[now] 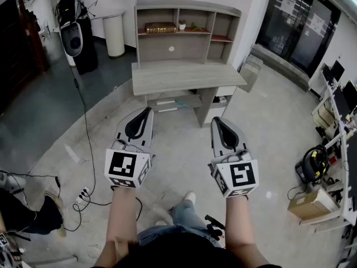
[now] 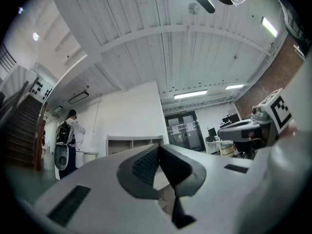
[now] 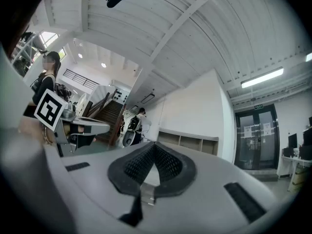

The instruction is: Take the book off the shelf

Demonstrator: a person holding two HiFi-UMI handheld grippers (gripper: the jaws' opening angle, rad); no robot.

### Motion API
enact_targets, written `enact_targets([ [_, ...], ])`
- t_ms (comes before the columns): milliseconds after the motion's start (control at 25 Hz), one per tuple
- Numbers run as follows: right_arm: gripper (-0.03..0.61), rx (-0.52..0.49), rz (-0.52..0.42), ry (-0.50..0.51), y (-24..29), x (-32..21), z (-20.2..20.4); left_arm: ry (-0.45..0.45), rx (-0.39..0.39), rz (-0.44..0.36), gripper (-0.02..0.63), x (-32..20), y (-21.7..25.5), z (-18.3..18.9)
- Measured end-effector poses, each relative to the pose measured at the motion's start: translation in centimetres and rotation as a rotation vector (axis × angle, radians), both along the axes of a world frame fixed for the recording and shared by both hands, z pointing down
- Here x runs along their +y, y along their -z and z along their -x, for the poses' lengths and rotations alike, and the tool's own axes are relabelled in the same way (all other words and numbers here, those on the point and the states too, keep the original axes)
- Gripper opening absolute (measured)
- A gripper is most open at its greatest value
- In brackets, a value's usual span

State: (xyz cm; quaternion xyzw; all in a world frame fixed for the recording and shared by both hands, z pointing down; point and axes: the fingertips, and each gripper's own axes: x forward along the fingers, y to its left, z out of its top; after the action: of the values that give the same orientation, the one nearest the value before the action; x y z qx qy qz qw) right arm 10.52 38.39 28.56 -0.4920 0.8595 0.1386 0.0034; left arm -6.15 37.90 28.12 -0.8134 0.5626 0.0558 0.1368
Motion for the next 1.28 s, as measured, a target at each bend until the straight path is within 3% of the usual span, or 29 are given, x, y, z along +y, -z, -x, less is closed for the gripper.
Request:
enact_targets([
  [120,0.015,0.027,-0.007,0.005,-0.4,-0.1,0.6,-0.005,0.021,-0.003,0.014,-0.5,0.0,0.2],
  [160,0.015,0.037,-0.009,0.009,-0.6,-0.3,0.8,-0.009,0.033,0.003,0.067,-0.9,0.0,0.3],
  [240,0.015,0.051,-0.009,0.014,-1.1,-0.7,1.2,-0.011,0.051,0.025,0.311,-1.8,-0.5,0.3],
  [360,0.015,0.058,0.004,0.019,-1.9,-2.0,1.2,0.02,0.068,0.068,0.417,-3.5,-1.6,0.6],
  [600,0.015,0.033,0.02,0.019,-2.4,-7.4,-0.3,0.042,0.075,0.094,0.433,-8.2,-2.1,0.1],
  [920,0.015,0.011,-0.004,0.042,-0.9,-19.0,-2.3,0.051,0.06,0.072,0.433,-18.6,-0.8,-2.2],
  [1280,0.015,0.02,-0.034,0.065,0.9,-28.6,-5.2,0.12,0.082,0.069,0.433,-27.1,-0.1,-3.3],
])
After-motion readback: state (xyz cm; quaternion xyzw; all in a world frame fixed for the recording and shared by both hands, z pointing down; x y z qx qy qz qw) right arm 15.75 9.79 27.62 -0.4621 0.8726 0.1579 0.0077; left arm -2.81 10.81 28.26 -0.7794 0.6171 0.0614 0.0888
